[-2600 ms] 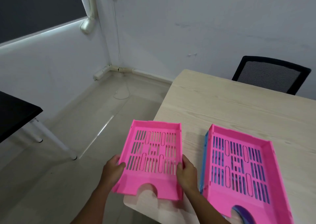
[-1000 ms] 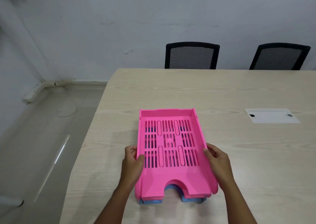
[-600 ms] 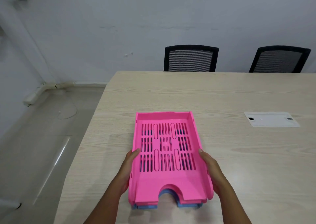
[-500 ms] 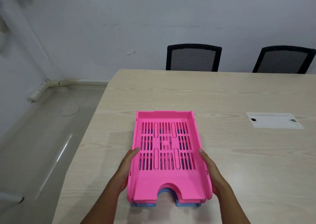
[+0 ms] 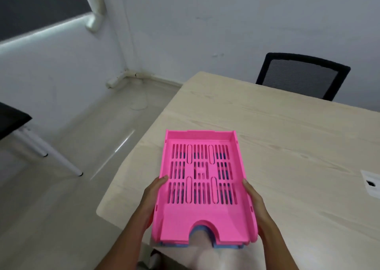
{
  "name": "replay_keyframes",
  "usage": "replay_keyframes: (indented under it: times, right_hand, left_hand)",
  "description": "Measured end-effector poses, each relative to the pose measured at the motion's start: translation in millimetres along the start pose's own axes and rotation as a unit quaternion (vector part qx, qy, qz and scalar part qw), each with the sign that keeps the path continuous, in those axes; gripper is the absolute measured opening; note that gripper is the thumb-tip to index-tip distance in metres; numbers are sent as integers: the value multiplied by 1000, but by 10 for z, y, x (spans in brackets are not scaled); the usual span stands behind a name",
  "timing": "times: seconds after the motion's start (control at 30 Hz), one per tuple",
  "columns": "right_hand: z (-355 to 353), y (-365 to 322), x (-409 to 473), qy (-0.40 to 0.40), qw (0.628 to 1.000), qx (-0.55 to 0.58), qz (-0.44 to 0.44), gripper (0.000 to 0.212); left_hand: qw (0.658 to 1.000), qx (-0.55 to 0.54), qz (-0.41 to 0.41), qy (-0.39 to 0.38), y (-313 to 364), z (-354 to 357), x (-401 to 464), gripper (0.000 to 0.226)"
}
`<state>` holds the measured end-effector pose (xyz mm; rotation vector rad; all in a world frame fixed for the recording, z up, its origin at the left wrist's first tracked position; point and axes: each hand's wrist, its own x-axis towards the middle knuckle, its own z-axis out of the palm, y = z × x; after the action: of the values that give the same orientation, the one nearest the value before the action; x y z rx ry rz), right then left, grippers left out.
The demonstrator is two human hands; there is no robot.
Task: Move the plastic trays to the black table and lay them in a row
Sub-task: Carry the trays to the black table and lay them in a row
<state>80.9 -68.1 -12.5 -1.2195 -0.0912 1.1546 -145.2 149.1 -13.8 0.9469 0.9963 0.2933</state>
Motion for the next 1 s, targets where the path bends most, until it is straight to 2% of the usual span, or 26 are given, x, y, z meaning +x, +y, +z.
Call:
replay_keyframes:
  times: [0.17,0.33,0.4,0.53,0.63,0.77,1.0]
  right_hand:
    - [511,62,264,-71,996,-52,26,42]
    - [1263,227,584,-109,986,-114,53,64]
    - [1603,299,698,-129,981,-136,56,64]
    - [2438,506,896,-177,966,-175,64,59]
    - [3144,719,1034,-210,956,-195,65,68]
    - [4111,1113,1194,-259,939,-214,78,60]
    - [5618,1771,1275,-362,898,-234,92,88]
  left_hand:
    - [995,-64,9,71,-43,-530,-222,60]
    - [986,-114,22,124,58,-1242,-388,61]
    - [982,-125,36,135,114,-1533,-457,56]
    - [972,-158,64,164,230,-2251,-630,50]
    - [959,-192,76,192,342,-2853,-790,52]
    - [940,-234,111,223,473,-3675,-1049,52]
    - [892,-278,159,319,575,-4875,-1508,54]
